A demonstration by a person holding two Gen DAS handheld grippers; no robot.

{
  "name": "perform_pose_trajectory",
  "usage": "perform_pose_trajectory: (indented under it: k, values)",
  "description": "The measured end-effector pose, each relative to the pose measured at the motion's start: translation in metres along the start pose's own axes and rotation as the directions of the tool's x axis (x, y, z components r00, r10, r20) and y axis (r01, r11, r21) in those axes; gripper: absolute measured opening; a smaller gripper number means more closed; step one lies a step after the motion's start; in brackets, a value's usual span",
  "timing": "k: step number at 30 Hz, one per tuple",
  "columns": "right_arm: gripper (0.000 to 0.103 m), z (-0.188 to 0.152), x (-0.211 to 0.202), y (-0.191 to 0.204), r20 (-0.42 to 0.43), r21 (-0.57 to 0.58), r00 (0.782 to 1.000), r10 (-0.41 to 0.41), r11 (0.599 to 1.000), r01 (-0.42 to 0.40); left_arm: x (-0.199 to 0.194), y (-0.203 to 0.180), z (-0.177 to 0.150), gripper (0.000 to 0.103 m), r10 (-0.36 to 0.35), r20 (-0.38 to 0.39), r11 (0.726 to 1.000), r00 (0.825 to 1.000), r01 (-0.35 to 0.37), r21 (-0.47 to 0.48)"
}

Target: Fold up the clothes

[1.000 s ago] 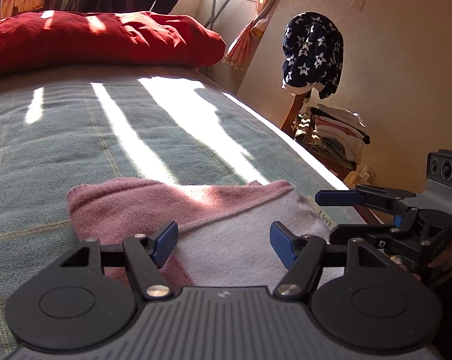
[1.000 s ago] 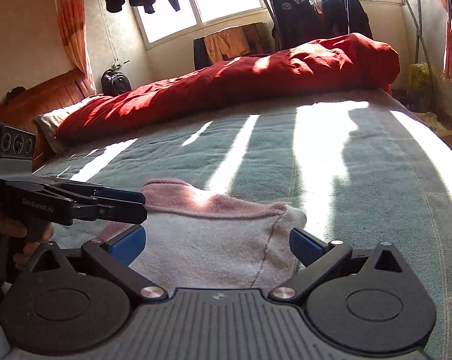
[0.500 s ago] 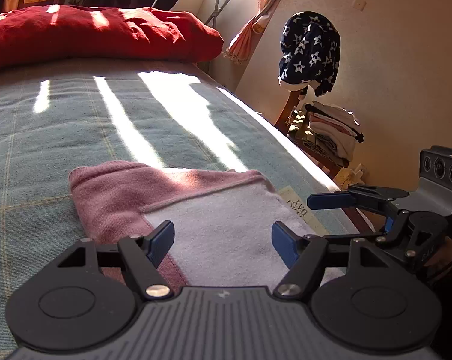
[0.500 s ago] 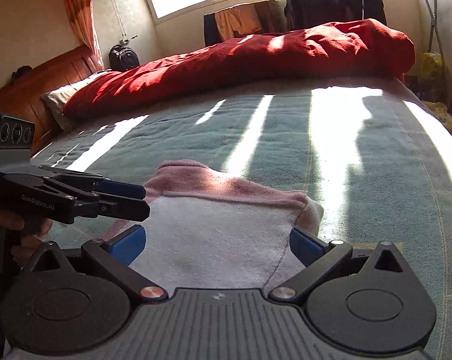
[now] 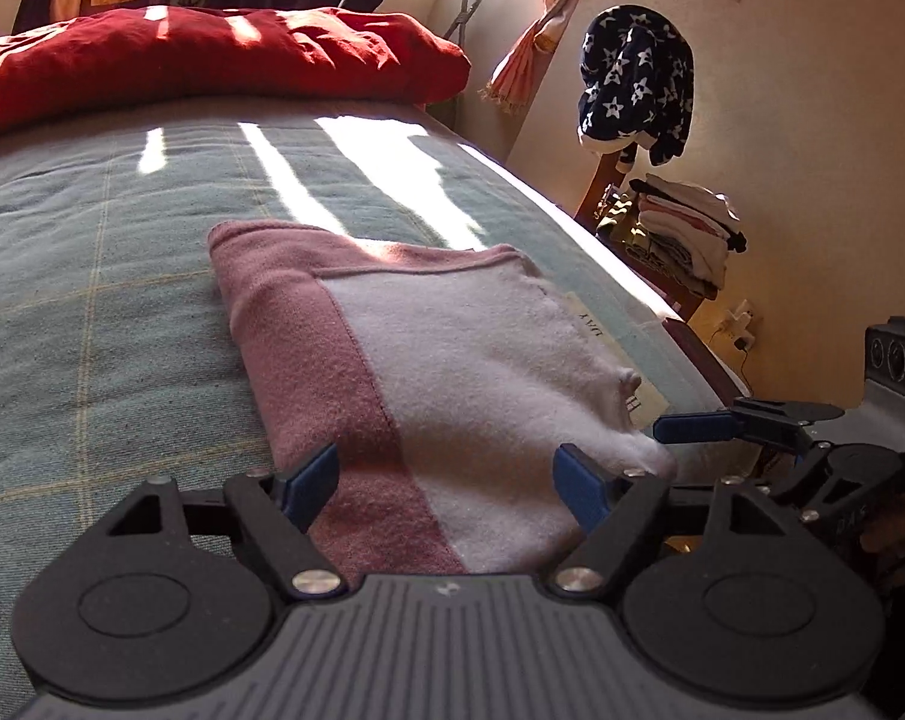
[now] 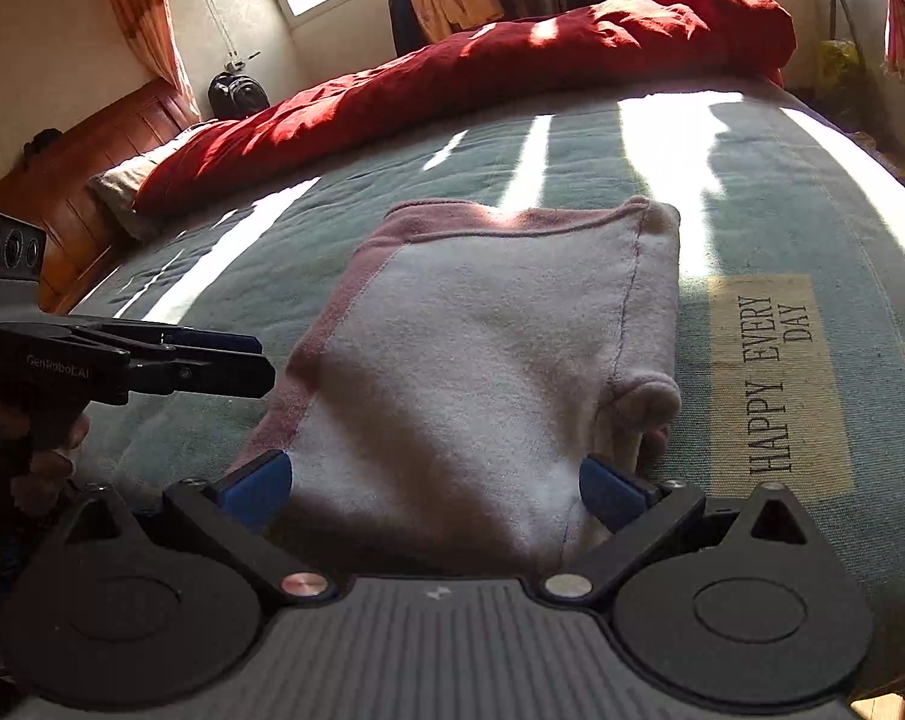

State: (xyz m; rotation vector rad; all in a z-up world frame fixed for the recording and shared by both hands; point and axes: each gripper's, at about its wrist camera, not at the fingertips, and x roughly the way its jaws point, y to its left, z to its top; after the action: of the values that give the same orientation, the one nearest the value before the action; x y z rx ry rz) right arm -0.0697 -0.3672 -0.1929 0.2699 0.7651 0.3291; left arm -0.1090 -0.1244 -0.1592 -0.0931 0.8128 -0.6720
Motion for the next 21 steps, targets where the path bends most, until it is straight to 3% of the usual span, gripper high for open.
perform_pose_trajectory:
  k: [4,6,11,16,21]
  values:
    - [0.103,-0.002,-0.005,0.008,0.02,0.032,1.0,0.016,0.999,-0.017,-0.001,-0.009,-0.016,0.083,-0.053,-0.002,0.998,0.999,0.053,-0.028]
    - [0.103,-0.003,-0.002,0.011,0.015,0.038,1.0,0.007,0.999,-0.007,0.005,-0.009,-0.022,0.083,-0.036,-0.028,0.998,0.999,0.035,-0.046]
    - [0.103,-0.01,-0.002,0.016,0.004,0.034,1.0,-0.019,0.999,0.019,0.023,0.006,-0.044,0.083,0.09,-0.134,0.988,0.987,-0.105,-0.113]
    - [0.103,-0.01,-0.009,0.018,0.017,0.027,1.0,-0.026,0.999,0.025,0.002,0.011,-0.058,0.083,0.066,-0.08,0.981,0.995,-0.079,-0.175]
    - [0.103,0.001,-0.014,0.023,0.07,0.003,0.998,0.002,1.0,-0.002,-0.009,0.008,-0.053,0.085,0.122,-0.059,0.978,0.991,-0.13,-0.161]
